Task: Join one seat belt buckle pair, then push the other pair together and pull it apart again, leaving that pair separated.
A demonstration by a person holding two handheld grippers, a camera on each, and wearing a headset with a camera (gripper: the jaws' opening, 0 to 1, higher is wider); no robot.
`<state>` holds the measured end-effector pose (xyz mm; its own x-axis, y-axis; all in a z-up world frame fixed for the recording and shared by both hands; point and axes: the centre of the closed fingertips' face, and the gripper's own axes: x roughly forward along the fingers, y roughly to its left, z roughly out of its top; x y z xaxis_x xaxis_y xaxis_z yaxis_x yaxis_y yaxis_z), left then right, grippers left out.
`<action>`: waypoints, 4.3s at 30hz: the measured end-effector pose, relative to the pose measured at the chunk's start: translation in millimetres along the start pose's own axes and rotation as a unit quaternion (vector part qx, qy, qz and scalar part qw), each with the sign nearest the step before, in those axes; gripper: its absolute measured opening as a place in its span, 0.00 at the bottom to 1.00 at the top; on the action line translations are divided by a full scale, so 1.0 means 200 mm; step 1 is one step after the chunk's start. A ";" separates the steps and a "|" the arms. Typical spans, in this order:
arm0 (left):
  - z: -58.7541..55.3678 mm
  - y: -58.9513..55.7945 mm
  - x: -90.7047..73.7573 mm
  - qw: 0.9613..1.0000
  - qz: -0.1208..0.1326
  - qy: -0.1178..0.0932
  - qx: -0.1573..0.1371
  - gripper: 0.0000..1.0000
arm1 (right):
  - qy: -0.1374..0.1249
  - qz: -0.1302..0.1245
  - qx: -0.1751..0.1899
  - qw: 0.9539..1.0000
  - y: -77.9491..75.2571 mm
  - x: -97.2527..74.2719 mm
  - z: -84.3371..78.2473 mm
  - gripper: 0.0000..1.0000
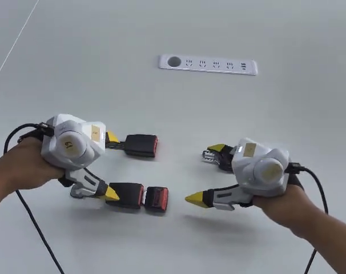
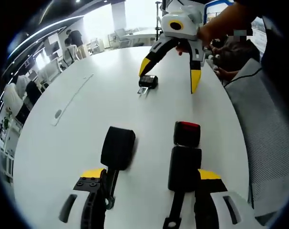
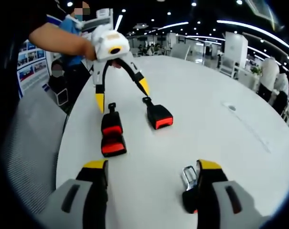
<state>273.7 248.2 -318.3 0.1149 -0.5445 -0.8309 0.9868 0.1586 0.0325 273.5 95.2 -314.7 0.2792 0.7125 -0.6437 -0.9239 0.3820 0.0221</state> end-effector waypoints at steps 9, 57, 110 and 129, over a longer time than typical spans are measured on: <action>0.08 0.16 -0.03 1.000 0.013 -0.003 0.021 0.78 | 0.013 -0.013 0.008 1.000 -0.23 -0.09 -0.03 0.76; 0.02 0.28 0.29 0.995 -0.075 -0.009 0.066 0.34 | 0.105 0.077 -0.036 0.991 -0.33 -0.03 -0.35 0.35; 0.02 0.29 0.29 0.992 -0.082 0.046 0.083 0.33 | 0.104 0.116 -0.082 0.984 -0.21 0.31 -0.07 0.34; 0.02 0.28 0.29 0.992 -0.079 0.057 0.083 0.33 | 0.079 0.116 -0.076 0.987 -0.17 0.39 -0.01 0.34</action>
<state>336.8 222.7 -363.6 -0.0472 -0.4531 -0.8902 0.9978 -0.0635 -0.0206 326.3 136.3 -367.1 0.0213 0.6654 -0.7462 -0.9901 0.1177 0.0767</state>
